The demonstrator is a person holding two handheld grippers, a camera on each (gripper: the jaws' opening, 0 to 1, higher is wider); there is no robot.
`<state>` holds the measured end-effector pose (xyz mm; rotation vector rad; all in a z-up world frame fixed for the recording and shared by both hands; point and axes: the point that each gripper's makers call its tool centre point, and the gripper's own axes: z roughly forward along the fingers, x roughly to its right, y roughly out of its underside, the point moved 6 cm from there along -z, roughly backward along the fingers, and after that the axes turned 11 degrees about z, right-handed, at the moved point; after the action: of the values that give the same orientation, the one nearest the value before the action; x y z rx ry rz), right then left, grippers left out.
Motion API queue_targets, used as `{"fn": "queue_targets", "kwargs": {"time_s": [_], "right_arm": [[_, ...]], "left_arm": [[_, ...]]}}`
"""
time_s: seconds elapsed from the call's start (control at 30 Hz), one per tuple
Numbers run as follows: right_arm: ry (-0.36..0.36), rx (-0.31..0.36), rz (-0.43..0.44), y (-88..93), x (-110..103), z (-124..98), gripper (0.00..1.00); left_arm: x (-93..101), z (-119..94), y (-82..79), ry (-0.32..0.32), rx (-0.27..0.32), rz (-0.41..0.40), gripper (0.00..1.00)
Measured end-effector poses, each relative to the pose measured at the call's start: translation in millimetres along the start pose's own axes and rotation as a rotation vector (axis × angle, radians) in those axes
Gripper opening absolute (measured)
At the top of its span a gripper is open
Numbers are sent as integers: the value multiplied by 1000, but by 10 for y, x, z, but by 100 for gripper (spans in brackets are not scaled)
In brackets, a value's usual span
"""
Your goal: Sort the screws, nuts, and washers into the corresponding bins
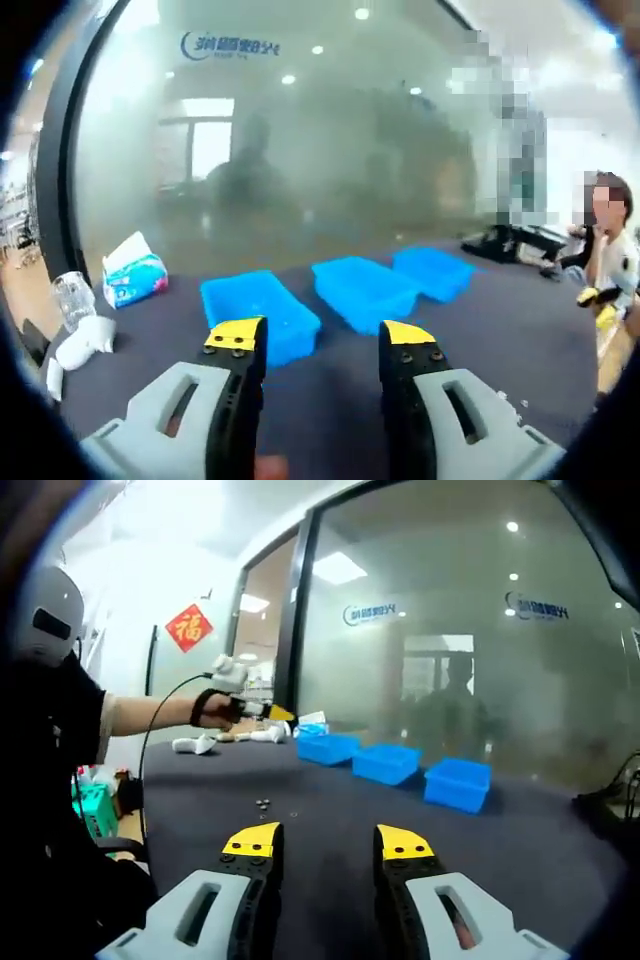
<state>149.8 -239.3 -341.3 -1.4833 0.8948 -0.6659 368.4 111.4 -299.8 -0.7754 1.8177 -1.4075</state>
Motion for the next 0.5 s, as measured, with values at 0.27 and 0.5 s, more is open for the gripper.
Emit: {"fn": "queue_targets", "kwargs": {"time_s": [0.27, 0.5], "right_arm": [[10, 17, 7, -44, 2, -24, 32], [12, 16, 9, -45, 4, -11, 32]], "left_arm": [[187, -553, 237, -12, 53, -13, 44], [275, -966, 356, -32, 63, 10, 44]]}}
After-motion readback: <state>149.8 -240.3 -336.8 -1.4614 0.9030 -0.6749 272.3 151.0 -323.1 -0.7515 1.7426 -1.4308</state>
